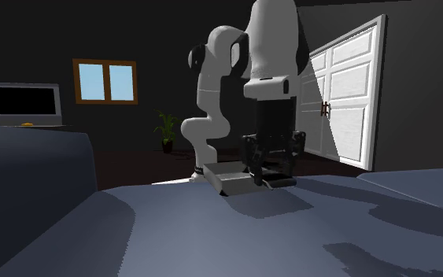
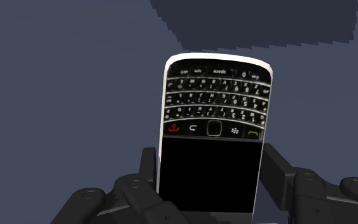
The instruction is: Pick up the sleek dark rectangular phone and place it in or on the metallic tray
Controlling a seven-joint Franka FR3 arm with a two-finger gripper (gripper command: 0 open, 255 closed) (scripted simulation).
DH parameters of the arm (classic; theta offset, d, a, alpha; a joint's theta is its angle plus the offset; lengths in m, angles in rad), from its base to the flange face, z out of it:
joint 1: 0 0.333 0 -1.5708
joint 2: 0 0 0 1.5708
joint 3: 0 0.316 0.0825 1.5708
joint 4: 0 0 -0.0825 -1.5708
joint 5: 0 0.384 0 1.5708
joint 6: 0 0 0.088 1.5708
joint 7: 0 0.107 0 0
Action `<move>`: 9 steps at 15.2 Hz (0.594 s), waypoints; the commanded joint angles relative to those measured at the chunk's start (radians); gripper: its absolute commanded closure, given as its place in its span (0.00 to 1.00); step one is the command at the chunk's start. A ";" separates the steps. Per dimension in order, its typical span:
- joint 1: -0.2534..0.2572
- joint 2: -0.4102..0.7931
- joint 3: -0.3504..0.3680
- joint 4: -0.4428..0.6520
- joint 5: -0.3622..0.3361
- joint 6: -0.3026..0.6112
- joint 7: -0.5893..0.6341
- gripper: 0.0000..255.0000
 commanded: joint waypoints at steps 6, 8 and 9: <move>0.000 -0.022 -0.001 0.062 -0.005 -0.084 0.007 1.00; 0.007 -0.105 0.000 -0.048 -0.013 -0.056 0.014 1.00; 0.010 -0.146 0.001 -0.101 -0.018 -0.044 0.018 1.00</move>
